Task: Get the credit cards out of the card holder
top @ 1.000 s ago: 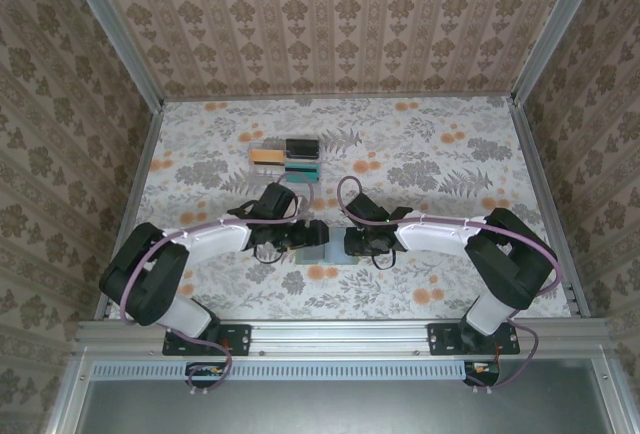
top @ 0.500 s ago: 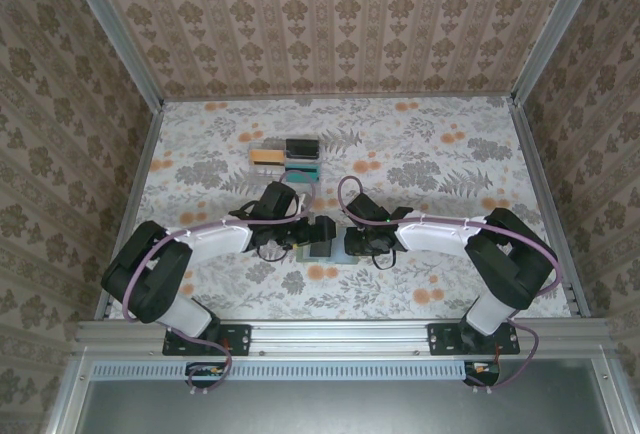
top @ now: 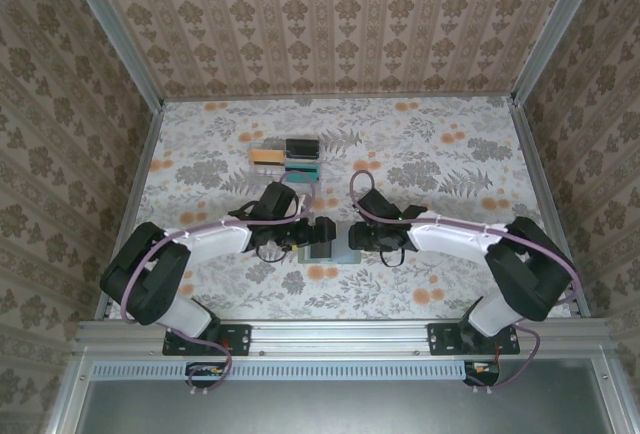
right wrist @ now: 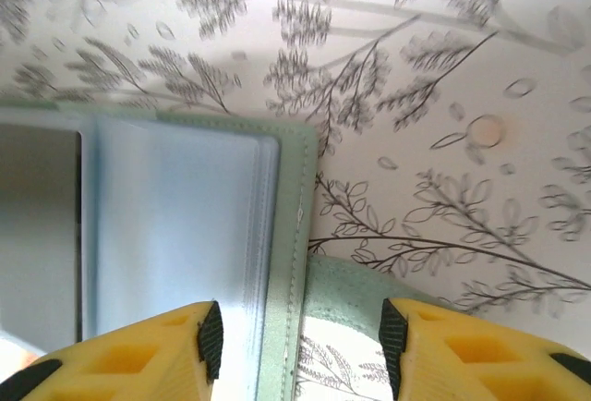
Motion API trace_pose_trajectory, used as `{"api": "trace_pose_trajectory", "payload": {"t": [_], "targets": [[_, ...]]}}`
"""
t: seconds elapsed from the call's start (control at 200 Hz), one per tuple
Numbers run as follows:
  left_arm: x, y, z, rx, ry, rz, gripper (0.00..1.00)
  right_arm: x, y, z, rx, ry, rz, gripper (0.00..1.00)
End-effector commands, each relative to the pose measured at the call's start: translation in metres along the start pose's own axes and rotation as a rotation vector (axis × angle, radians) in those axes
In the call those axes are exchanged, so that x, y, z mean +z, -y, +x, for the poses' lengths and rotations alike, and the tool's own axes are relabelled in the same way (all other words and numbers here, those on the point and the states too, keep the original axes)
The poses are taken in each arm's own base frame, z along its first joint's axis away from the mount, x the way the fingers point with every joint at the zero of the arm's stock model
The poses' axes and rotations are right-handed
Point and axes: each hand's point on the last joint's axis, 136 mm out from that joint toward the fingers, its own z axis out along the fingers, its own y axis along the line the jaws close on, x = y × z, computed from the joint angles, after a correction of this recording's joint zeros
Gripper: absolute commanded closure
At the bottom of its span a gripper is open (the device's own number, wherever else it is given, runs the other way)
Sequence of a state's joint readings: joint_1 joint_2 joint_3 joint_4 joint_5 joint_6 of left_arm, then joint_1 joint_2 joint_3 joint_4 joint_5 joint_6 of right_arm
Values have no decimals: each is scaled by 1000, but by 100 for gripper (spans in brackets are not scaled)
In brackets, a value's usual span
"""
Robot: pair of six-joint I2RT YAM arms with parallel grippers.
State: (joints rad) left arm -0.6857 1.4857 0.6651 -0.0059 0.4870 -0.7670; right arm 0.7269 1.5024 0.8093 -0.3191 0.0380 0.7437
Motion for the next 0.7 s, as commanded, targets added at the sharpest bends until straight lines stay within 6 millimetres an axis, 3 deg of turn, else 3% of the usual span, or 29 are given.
{"api": "trace_pose_trajectory", "payload": {"t": [0.0,0.105,0.21,0.41,0.455,0.52,0.59,0.695], "targets": [[-13,0,-2,11,18,-9,0,-19,4,-10,-1,48,4,47],[-25,-6,-6,12,48,-42,3,-24,-20,-14,-19,35,-103,52],[-33,-19,-5,-5,63,-100,12,-20,-45,-15,-9,2,-209,60],[-37,-45,2,-50,65,-188,64,-7,-81,-15,21,-58,-366,74],[-35,-48,3,-51,58,-198,80,-4,-86,-14,33,-72,-388,77],[-32,-50,3,-50,50,-201,94,2,-91,-12,55,-92,-417,78],[-27,-51,3,-50,37,-196,100,10,-93,-8,79,-116,-431,81],[-20,-52,3,-51,25,-193,100,20,-91,-3,108,-144,-430,83]]}}
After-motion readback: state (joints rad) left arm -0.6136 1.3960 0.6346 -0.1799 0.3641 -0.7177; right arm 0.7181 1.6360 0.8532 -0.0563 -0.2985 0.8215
